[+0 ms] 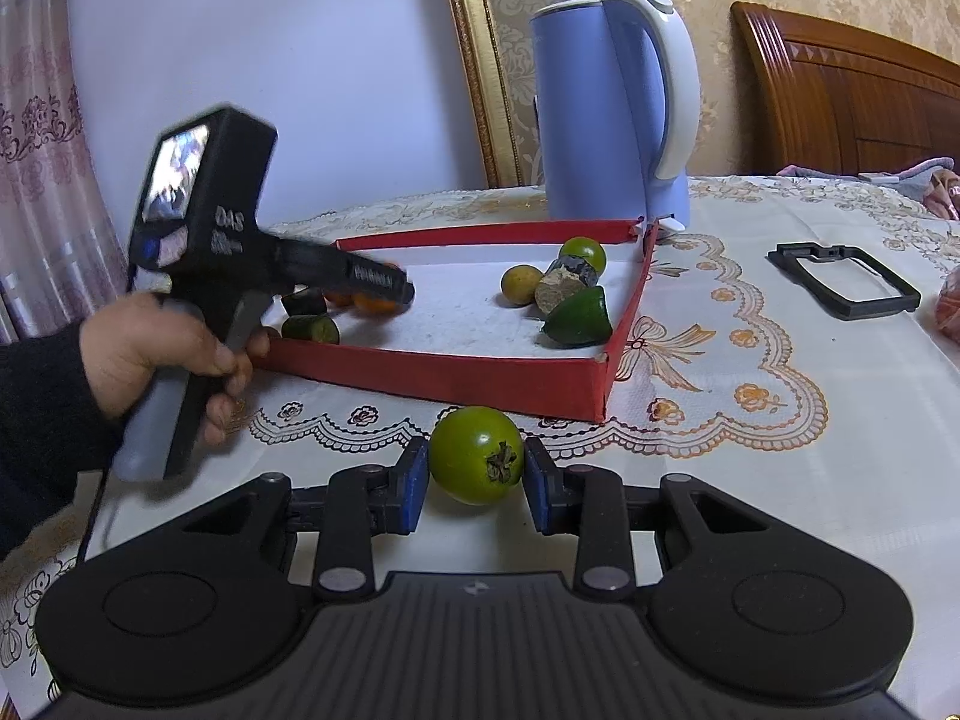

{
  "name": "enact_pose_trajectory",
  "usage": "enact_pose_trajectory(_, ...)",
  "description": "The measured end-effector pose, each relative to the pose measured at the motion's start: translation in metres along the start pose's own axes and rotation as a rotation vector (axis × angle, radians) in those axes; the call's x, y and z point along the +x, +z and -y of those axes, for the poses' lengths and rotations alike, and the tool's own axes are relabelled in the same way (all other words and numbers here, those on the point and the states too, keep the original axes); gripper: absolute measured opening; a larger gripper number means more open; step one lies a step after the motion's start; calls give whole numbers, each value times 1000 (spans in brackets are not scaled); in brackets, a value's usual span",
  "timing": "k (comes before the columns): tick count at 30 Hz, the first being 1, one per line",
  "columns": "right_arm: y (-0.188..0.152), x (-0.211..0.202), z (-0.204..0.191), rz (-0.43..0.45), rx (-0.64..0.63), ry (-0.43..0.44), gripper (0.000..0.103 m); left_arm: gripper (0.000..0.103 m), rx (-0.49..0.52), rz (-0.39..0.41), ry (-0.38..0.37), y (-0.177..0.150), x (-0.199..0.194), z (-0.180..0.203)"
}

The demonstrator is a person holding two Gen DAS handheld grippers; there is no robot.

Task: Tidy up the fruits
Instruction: 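Carry the mandarin into the box beside the other mandarin and open the left gripper, then carry the green tomato into the box and open the right gripper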

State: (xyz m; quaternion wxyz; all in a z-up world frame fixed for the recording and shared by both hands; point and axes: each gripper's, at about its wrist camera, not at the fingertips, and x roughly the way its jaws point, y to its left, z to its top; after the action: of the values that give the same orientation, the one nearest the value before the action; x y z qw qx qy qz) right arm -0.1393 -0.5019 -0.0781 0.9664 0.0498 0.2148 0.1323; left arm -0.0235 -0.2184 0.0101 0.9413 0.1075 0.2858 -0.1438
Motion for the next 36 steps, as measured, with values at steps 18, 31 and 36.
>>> enact_pose_trajectory(18,1,4,-2,-20,-10,-14,33,47,-2,88,-22,5,-28,-6)
enact_pose_trajectory(31,0,0,-8,-4,-39,-55,33,49,-113,293,53,-10,-57,-40)
enact_pose_trajectory(36,0,-4,-10,20,-51,-77,33,52,-118,310,-9,-14,-62,-42)
